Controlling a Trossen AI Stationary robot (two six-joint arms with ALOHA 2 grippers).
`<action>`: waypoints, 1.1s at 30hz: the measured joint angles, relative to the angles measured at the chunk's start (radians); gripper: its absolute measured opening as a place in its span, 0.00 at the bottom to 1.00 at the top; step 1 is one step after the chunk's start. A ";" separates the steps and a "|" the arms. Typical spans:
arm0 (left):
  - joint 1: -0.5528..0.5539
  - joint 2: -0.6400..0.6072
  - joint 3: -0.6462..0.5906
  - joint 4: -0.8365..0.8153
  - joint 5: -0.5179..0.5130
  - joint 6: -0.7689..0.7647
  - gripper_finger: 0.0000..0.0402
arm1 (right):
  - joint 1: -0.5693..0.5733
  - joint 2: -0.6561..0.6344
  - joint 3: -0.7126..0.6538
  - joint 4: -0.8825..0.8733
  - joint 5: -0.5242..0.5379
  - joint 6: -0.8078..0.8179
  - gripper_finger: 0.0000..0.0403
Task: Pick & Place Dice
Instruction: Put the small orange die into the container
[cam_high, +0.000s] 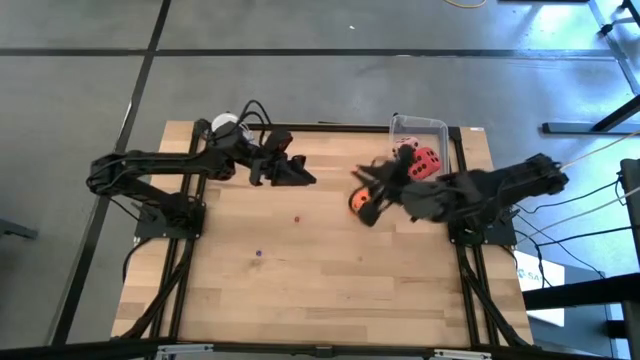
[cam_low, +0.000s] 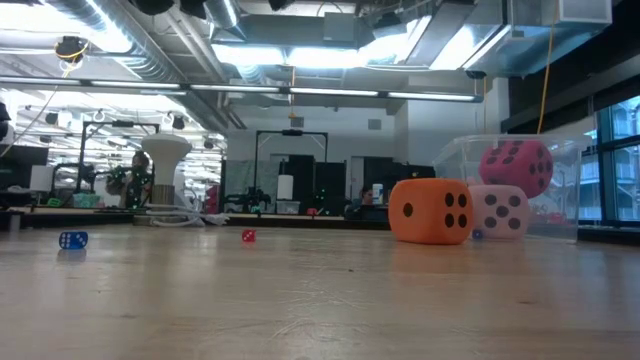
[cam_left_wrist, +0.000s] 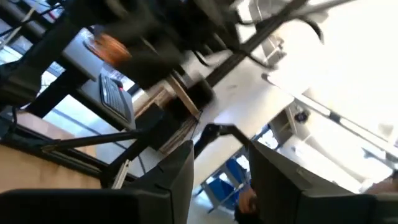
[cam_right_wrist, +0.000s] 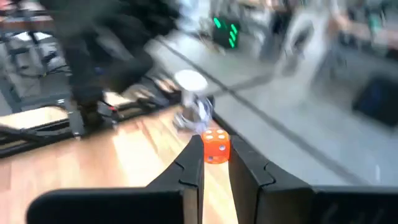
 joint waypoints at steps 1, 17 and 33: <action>0.002 -0.008 0.000 -0.010 0.004 0.019 0.35 | -0.009 -0.020 0.000 -0.072 -0.005 0.082 0.11; -0.024 -0.265 0.000 -0.891 -0.281 0.540 0.24 | -0.312 -0.084 0.000 -0.788 -0.382 0.720 0.11; -0.170 -0.420 0.000 -1.193 -0.545 0.577 0.23 | -0.691 -0.058 -0.297 -0.617 -0.712 0.382 0.11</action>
